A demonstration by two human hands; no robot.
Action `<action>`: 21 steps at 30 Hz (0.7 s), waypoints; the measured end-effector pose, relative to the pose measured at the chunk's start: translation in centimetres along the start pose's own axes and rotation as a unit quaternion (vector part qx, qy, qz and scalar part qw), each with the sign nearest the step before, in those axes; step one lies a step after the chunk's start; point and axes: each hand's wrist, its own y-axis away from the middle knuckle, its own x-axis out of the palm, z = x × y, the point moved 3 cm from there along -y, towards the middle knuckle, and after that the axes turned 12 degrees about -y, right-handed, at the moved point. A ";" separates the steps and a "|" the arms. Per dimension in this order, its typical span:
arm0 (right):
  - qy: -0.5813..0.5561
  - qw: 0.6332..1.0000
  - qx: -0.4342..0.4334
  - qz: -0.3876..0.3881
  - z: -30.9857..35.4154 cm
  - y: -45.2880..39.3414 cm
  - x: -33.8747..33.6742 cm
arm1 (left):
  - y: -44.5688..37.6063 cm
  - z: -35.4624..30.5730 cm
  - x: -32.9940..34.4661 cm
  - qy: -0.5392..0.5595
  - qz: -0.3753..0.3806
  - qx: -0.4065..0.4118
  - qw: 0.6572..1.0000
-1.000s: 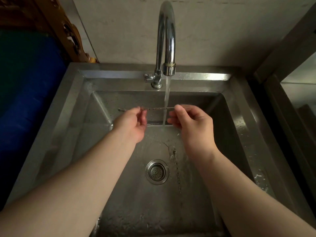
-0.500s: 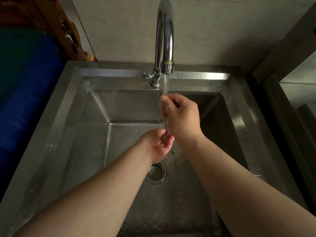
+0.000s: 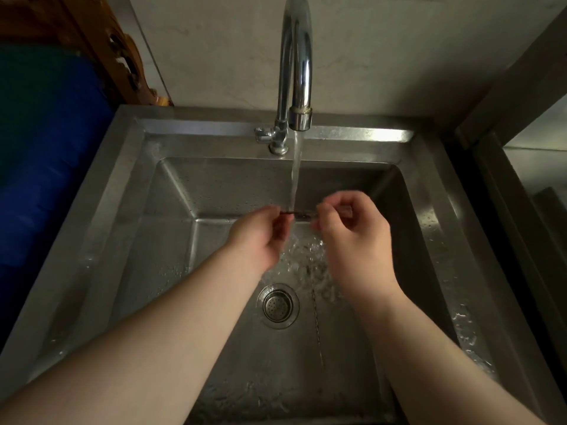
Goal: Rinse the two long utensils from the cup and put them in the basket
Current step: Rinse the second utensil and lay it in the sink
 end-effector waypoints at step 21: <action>0.206 0.961 0.139 0.118 -8.3 3.4 3.1 | 4.5 -3.3 -5.5 -0.653 -0.070 0.396 0.642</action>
